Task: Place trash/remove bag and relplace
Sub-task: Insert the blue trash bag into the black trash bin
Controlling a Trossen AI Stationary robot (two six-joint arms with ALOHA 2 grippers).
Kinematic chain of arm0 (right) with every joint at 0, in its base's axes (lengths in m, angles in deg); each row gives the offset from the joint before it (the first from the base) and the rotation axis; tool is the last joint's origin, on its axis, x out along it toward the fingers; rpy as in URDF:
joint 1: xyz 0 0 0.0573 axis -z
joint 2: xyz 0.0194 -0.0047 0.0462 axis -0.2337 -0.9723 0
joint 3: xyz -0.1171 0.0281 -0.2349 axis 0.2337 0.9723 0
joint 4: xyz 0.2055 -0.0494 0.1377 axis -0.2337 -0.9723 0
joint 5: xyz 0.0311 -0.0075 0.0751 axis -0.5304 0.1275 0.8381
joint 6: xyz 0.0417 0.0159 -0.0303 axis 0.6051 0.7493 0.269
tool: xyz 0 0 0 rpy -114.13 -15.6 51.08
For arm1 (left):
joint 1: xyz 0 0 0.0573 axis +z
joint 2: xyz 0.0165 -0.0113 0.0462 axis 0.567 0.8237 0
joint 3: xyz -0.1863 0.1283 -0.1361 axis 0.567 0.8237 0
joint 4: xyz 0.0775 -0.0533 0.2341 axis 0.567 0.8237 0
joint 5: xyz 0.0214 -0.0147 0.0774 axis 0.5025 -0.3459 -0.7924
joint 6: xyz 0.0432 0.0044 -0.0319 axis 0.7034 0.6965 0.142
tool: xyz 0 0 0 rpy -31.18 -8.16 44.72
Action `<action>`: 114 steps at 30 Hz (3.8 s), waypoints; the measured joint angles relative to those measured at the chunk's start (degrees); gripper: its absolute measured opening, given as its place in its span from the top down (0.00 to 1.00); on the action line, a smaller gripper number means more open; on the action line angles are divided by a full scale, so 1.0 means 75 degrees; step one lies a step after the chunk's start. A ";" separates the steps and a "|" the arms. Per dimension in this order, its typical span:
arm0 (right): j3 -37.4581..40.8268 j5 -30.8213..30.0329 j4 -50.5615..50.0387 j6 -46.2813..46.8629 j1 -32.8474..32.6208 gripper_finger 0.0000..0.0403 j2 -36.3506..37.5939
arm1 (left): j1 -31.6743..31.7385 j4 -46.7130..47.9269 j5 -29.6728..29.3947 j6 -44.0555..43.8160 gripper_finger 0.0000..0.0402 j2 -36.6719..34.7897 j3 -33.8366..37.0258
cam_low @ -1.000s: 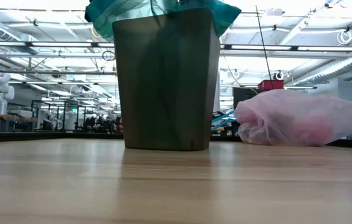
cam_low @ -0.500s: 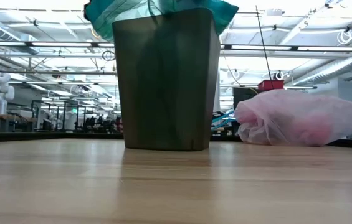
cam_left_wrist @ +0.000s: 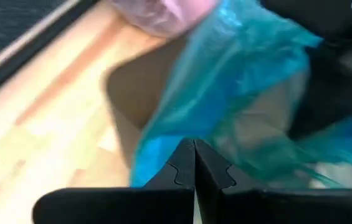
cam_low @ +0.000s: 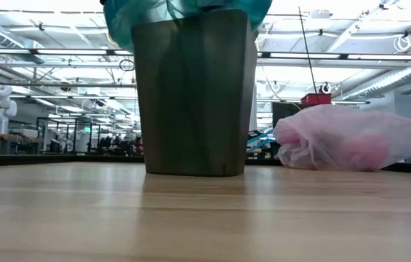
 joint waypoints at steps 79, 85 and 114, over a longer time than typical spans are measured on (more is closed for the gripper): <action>-0.0024 -0.0139 0.0099 -0.0318 -0.0242 1.00 0.0000 | -0.0045 -0.1074 0.0089 -0.2087 1.00 -0.1792 0.1683; -0.0035 -0.0128 0.0202 -0.0458 -0.0245 1.00 0.0000 | -0.0664 -0.3955 0.0119 -0.3785 1.00 -0.2128 0.3330; -0.0044 -0.0122 0.0112 -0.0468 -0.0245 1.00 0.0000 | -0.3140 -0.3614 -0.0696 -0.4623 1.00 -0.1947 0.3001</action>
